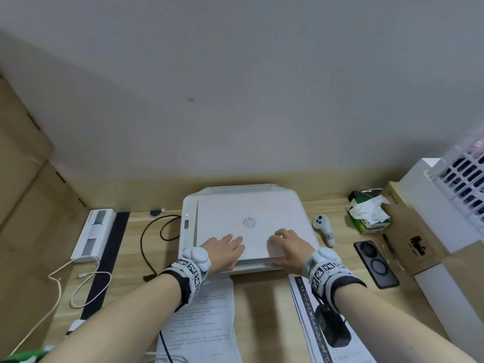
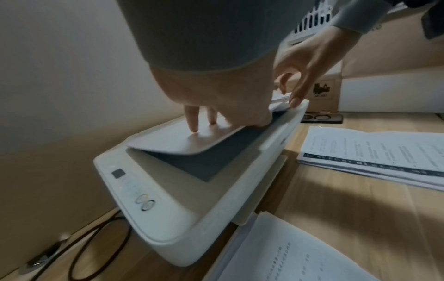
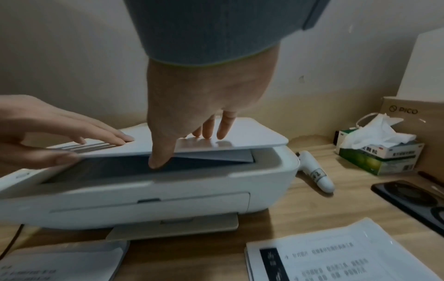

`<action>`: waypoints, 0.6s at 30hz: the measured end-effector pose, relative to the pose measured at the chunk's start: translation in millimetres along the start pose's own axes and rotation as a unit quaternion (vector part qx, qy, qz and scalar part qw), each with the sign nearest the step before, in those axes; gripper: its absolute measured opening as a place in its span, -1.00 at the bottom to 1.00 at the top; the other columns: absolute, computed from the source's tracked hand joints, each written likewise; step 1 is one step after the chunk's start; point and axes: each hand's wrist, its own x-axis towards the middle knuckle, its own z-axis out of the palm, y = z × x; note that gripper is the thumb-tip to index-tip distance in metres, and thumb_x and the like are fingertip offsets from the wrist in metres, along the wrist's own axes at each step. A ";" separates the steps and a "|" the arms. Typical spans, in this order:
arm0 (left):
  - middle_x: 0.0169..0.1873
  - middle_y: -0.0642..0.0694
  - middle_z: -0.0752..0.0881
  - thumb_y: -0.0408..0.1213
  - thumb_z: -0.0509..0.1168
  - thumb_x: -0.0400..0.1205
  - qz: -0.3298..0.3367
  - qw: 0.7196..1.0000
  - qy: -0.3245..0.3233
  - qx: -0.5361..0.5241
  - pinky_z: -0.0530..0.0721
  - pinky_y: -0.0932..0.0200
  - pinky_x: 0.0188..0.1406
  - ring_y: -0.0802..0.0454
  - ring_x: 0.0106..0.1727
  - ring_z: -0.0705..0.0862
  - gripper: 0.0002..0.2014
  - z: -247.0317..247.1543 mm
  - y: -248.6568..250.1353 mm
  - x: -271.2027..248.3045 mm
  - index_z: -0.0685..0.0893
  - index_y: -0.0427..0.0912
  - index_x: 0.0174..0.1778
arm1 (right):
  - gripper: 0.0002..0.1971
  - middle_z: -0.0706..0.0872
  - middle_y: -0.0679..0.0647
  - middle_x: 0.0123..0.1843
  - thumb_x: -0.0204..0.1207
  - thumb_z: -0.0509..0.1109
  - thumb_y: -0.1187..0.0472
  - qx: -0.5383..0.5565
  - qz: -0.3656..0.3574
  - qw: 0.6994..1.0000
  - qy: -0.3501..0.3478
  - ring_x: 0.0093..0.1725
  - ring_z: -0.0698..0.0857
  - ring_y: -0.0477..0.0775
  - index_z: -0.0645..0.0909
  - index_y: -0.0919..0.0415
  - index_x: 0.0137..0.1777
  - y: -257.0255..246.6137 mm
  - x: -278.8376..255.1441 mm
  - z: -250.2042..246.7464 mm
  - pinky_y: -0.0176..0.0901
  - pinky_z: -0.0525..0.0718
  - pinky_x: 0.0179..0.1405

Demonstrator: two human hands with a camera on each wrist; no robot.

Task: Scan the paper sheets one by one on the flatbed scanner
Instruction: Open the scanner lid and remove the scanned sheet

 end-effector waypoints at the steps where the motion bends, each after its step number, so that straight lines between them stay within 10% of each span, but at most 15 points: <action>1: 0.61 -0.18 0.35 -0.14 -0.04 0.78 0.015 1.000 0.027 -0.005 0.64 -0.21 0.12 -0.23 0.50 0.44 -0.63 -4.6 -7.4 -1.6 0.42 -0.21 0.44 | -0.44 0.50 -0.09 0.33 0.45 0.49 -0.24 0.001 -0.003 1.000 0.012 0.31 0.52 0.03 0.53 -0.03 0.37 -1.9 1.7 -9.9 -0.03 0.62 0.12; 9: 0.02 0.13 0.74 0.29 -0.17 0.64 -0.078 0.965 0.222 -0.116 0.66 0.05 -0.07 0.03 0.04 0.71 -0.43 -83.8 -68.9 -13.8 0.66 0.07 0.10 | -0.59 0.69 -0.10 -0.08 0.48 0.35 -0.40 -0.048 0.060 0.989 0.130 -0.02 0.66 0.08 0.54 -0.08 0.00 -15.7 23.1 -112.5 -0.09 0.46 -0.18; 13: -0.11 0.17 0.81 0.37 0.29 0.51 -0.241 0.867 0.308 -0.308 0.71 0.09 -0.06 0.10 -0.05 0.76 -0.57 -105.1 -88.4 -5.0 0.78 0.10 -0.04 | -0.67 0.68 -0.05 -0.04 0.55 0.40 -0.25 -0.017 0.026 0.967 0.252 -0.02 0.70 0.10 0.63 0.01 -0.03 -19.6 46.2 -133.4 -0.07 0.56 -0.19; 18: 0.33 -0.04 0.68 0.21 0.42 0.52 -0.336 0.747 0.335 -0.466 0.61 0.04 0.29 -0.05 0.28 0.66 -0.39 -122.1 -117.7 15.0 0.57 -0.01 0.42 | -0.73 0.54 0.09 0.15 0.64 0.33 0.12 0.014 -0.004 0.949 0.314 0.15 0.61 0.19 0.58 0.13 0.29 -12.5 84.6 -147.2 0.00 0.63 -0.20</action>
